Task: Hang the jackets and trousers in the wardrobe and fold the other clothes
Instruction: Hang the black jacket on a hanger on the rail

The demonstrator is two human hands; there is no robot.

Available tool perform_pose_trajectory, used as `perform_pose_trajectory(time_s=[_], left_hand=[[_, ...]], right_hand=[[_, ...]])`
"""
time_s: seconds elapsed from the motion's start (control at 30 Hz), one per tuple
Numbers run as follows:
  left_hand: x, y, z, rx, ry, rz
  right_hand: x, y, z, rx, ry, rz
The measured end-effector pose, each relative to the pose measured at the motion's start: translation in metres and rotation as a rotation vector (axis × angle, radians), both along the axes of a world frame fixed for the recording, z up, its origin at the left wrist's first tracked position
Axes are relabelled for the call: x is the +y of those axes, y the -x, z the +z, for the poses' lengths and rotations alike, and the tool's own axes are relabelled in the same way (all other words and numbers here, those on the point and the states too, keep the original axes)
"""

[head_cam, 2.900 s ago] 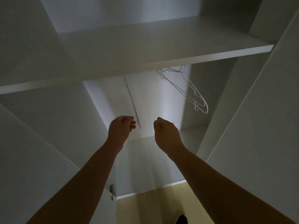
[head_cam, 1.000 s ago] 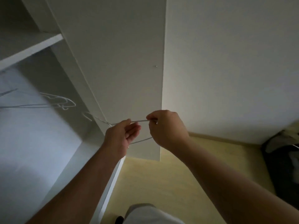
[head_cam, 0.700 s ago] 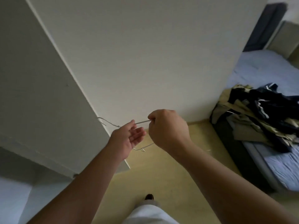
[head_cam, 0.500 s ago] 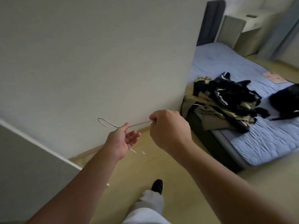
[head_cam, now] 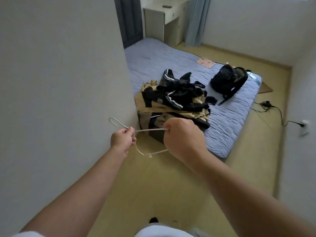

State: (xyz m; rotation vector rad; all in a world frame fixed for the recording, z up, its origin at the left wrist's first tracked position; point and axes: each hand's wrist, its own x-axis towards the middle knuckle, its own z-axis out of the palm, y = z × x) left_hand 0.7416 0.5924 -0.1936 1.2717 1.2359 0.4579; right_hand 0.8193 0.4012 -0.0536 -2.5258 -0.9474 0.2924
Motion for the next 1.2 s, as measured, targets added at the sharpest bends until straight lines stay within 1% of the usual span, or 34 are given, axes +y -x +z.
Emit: perform_pose_trajectory(time_s=[0.1, 0.2, 0.3, 0.4, 0.57, 0.63, 0.77, 0.83, 1.03, 1.2], left_hand=[[0.015, -0.059, 0.001, 0.037, -0.105, -0.141], [0.020, -0.121, 0.006, 0.018, -0.175, -0.307], [0.019, -0.186, 0.015, 0.037, -0.311, -0.443], [0.022, -0.246, 0.028, 0.072, -0.431, -0.541], [0.044, -0.323, 0.050, 0.162, -0.652, -0.709], [0.052, -0.348, 0.056, 0.143, -0.694, -0.727], [0.069, -0.394, 0.055, 0.064, -0.700, -0.647], [0.077, -0.417, 0.050, 0.051, -0.689, -0.672], [0.102, -0.482, 0.026, -0.038, -0.583, -0.884], [0.154, -0.538, -0.004, -0.060, -0.377, -1.125]], right_hand=[[0.005, -0.048, -0.013, 0.035, 0.078, -0.053], [0.014, -0.102, -0.035, 0.075, 0.141, -0.107], [0.031, -0.158, -0.056, 0.157, 0.156, -0.150], [0.051, -0.217, -0.070, 0.300, 0.096, -0.170], [0.079, -0.309, -0.075, 0.520, -0.024, -0.203], [0.089, -0.332, -0.075, 0.573, -0.066, -0.213], [0.107, -0.365, -0.084, 0.657, -0.102, -0.243], [0.116, -0.382, -0.091, 0.691, -0.095, -0.269], [0.157, -0.441, -0.116, 0.725, -0.132, -0.379], [0.202, -0.496, -0.148, 0.745, -0.098, -0.556]])
